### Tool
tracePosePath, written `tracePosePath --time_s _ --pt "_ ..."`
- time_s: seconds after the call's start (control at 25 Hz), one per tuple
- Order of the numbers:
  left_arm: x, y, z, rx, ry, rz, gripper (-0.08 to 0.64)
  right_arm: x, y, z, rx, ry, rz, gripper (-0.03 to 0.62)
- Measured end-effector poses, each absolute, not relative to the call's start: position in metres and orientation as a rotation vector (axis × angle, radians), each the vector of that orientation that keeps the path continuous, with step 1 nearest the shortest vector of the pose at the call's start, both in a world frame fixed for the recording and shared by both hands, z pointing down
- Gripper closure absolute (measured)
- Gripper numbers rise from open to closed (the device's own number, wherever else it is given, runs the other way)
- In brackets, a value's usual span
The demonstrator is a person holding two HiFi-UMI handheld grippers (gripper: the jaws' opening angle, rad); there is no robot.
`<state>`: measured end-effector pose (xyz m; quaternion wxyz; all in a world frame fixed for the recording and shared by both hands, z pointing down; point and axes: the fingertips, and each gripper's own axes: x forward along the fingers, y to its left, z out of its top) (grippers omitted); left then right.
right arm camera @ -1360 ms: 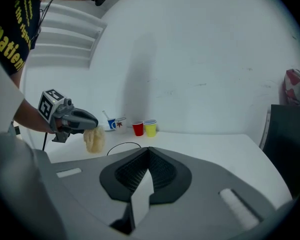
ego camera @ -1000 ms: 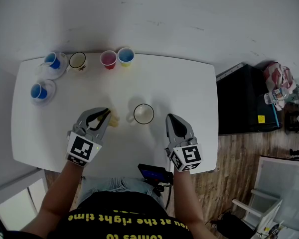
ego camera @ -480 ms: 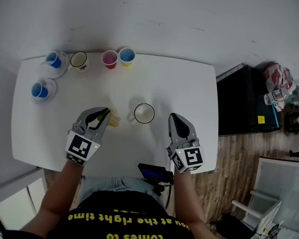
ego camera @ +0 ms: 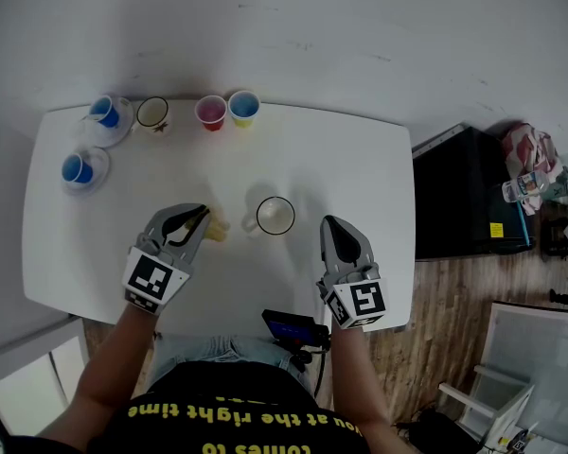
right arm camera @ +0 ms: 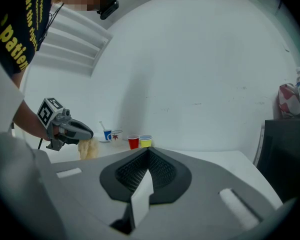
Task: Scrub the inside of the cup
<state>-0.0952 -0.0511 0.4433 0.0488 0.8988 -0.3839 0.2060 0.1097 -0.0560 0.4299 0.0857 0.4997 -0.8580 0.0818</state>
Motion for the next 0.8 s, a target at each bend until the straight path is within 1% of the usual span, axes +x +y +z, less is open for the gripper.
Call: tracePosePath --time_s 0.32,0.8 --pt "-0.0896 -0.0486 0.446 2.764 -1.149 0.689 0.537 0.1102 -0.0558 0.4327 1.485 -2.554 0.247 0.586" --pt "-0.0874 -0.0496 0.4502 2.766 -1.145 0.704 0.537 0.1104 -0.0543 0.4344 1.489 -2.552 0.239 0.586"
